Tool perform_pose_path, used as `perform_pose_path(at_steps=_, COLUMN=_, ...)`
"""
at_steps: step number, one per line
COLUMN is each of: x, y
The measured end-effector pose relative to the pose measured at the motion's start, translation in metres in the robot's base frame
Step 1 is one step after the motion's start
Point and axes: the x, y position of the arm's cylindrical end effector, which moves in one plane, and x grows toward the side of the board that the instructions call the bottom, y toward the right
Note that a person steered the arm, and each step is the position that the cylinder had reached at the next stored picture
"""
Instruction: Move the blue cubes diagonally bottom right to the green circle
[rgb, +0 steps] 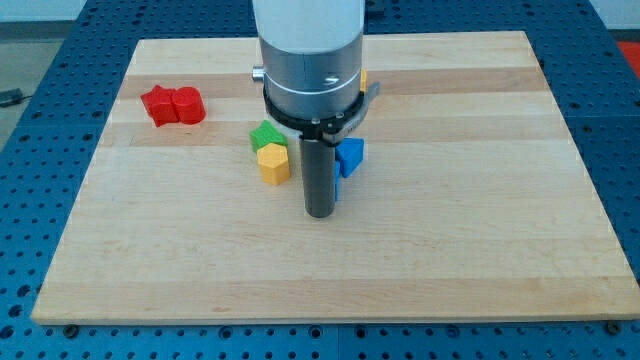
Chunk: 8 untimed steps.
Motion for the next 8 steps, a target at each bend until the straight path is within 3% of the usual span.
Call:
perform_pose_path(at_steps=2, x=-0.044, y=0.000)
perform_pose_path(at_steps=5, x=-0.036, y=-0.058)
perform_pose_path(at_steps=8, x=-0.078, y=-0.068)
